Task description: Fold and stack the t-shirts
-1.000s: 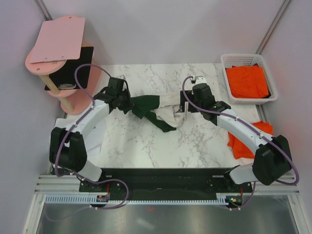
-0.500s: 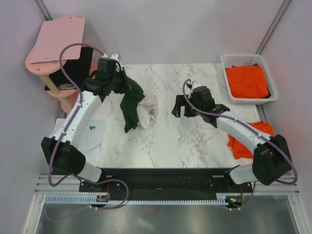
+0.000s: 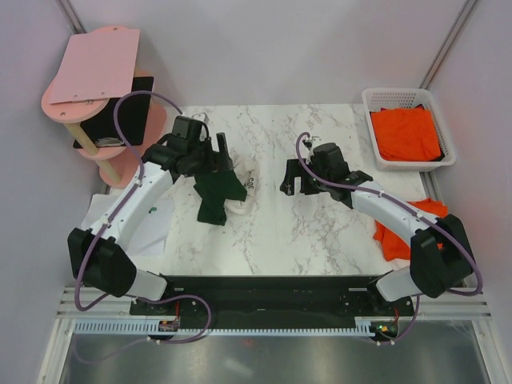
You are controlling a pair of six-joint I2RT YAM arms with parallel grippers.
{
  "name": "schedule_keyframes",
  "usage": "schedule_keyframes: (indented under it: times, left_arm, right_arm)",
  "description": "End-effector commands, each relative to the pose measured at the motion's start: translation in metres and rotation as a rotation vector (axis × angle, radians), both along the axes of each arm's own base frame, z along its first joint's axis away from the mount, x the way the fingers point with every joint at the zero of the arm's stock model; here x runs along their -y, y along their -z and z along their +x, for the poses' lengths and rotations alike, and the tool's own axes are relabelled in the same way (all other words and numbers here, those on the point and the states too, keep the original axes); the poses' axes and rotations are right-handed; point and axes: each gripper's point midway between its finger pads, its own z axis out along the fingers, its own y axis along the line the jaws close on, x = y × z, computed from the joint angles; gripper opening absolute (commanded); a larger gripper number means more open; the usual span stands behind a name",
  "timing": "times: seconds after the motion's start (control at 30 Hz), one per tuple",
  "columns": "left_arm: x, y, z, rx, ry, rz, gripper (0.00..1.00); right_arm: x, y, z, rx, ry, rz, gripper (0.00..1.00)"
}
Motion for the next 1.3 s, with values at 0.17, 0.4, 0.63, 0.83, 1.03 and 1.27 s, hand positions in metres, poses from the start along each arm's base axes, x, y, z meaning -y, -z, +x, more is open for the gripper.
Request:
schedule_keyframes:
  times: [0.17,0.4,0.63,0.83,1.03,1.27]
  left_arm:
    - [-0.044,-0.013,0.024,0.082,-0.184,0.156,0.95]
    - [-0.093,0.003,0.014,0.063,-0.35,0.15,0.93]
    - [-0.092,0.028,0.03,0.024,-0.354,0.134,0.83]
    - [-0.077,0.036,0.047,0.036,-0.312,0.082,0.36]
    - [-0.075,0.015,0.048,0.082,-0.287,0.067,0.02]
    - [-0.069,-0.066,0.044,0.249,-0.235,0.01,0.02]
  right_arm:
    - [-0.009,0.006,0.002,-0.008,-0.025,0.038,0.98]
    - [-0.009,0.012,-0.002,-0.02,-0.036,0.033,0.98]
    - [-0.013,0.019,-0.003,-0.043,-0.041,0.046,0.98]
    - [-0.01,0.02,-0.005,-0.043,-0.039,0.044,0.98]
    - [-0.011,0.02,-0.007,-0.046,-0.044,0.046,0.98]
    - [-0.01,0.025,-0.009,-0.055,-0.039,0.047,0.98]
